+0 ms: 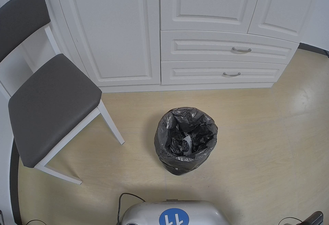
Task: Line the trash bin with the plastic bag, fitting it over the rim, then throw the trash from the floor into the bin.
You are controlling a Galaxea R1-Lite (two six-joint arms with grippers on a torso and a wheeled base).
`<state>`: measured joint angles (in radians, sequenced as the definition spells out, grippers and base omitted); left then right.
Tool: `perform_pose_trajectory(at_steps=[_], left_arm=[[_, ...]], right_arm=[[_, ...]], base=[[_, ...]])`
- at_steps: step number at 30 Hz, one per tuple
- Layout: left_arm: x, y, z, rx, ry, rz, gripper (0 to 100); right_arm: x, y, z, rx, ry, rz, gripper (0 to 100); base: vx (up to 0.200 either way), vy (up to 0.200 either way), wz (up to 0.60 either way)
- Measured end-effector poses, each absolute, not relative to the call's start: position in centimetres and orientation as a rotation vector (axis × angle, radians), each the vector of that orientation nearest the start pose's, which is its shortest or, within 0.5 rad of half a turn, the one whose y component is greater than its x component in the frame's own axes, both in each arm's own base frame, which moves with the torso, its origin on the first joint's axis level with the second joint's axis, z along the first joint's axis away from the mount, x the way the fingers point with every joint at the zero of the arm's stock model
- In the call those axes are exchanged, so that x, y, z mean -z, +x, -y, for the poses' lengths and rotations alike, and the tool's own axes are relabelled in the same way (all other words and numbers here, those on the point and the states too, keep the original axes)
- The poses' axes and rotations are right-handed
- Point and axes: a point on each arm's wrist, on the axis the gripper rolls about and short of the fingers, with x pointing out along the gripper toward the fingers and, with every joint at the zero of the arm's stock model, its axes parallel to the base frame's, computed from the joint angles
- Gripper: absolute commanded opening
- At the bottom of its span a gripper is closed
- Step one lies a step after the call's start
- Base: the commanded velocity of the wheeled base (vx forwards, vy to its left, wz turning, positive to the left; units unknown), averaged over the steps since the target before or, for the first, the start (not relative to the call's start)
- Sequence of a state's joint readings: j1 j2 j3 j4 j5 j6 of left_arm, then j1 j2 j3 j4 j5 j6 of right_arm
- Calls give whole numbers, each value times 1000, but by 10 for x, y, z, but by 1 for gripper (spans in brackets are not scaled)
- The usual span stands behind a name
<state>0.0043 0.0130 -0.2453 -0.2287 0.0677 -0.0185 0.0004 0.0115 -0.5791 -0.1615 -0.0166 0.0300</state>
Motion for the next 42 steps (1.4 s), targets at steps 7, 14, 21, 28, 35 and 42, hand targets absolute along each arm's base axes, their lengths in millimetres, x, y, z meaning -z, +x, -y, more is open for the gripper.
perform_pose_trajectory(at_steps=[7, 14, 21, 28, 35, 42], left_arm=[[-117, -31, 0, -24, -34, 280, 100], [-88, -24, 0, -9, -29, 71, 100], [-82, -23, 0, -13, -25, 17, 100], [-81, -23, 0, -8, -6, 6, 100], [-81, -23, 0, -7, -3, 5, 100], [-81, -23, 0, -6, -3, 4, 100]], right_arm=[[-199, -82, 0, -10, -19, 703, 100], [-175, -62, -1, -28, -41, 622, 100], [-156, -50, -1, -33, -45, 547, 100], [-132, -36, -1, -46, -43, 445, 100], [-113, -28, -1, -59, -33, 316, 100], [-93, -24, -1, -63, -29, 126, 100]], base=[[0, 0, 0], [0, 0, 0], [0, 0, 0], [0, 0, 0], [0, 0, 0], [0, 0, 0]])
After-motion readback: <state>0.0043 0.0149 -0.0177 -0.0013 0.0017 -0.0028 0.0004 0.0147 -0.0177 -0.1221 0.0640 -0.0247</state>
